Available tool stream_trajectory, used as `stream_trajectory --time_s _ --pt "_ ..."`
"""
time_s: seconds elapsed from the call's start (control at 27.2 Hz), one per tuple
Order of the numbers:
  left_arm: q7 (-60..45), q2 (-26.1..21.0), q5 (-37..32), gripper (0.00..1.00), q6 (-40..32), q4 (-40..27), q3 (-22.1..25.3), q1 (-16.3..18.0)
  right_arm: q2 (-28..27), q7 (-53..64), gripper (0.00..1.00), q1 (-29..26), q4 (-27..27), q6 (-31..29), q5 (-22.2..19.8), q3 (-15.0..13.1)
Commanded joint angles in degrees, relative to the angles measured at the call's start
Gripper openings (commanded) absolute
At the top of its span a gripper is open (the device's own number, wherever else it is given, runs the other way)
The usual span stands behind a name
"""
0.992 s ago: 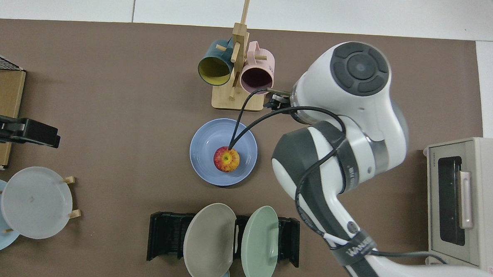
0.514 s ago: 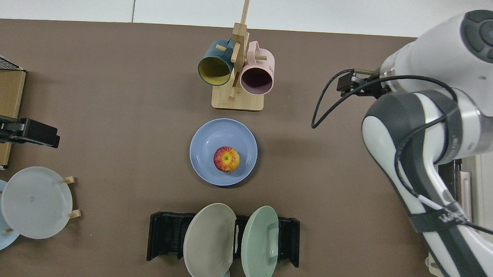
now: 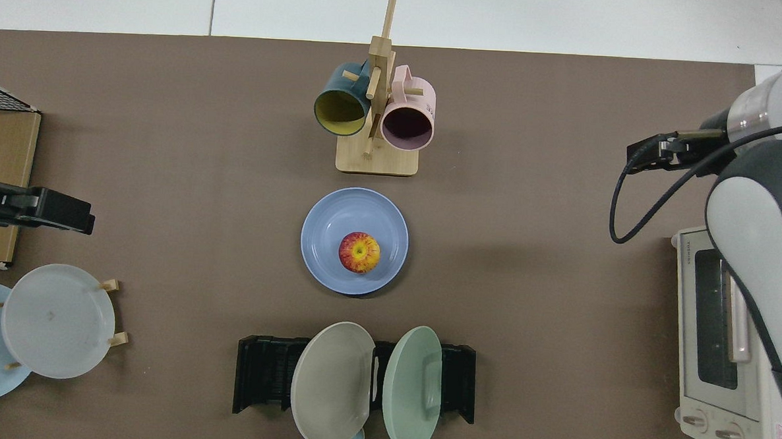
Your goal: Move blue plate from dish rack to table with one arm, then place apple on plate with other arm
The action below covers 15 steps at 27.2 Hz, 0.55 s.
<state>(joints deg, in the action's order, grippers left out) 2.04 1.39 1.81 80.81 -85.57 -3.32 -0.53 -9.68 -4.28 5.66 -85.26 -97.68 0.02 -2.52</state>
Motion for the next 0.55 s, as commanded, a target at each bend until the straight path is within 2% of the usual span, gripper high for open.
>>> stream_trajectory --time_s 0.0,0.18,0.51 --pt "0.6 1.1 -0.8 1.0 0.0 -1.0 0.3 -0.4 4.5 1.9 1.0 -0.7 -2.7 2.0 -1.0 0.8" --pt "0.6 1.1 -0.8 1.0 0.0 -1.0 0.3 -0.4 6.7 3.7 1.0 -1.2 -6.5 1.3 -0.2 0.8" --pt "0.6 1.1 -0.8 1.0 0.0 -1.0 0.3 -0.4 6.7 2.1 1.0 -1.5 -6.7 1.4 0.3 0.8"
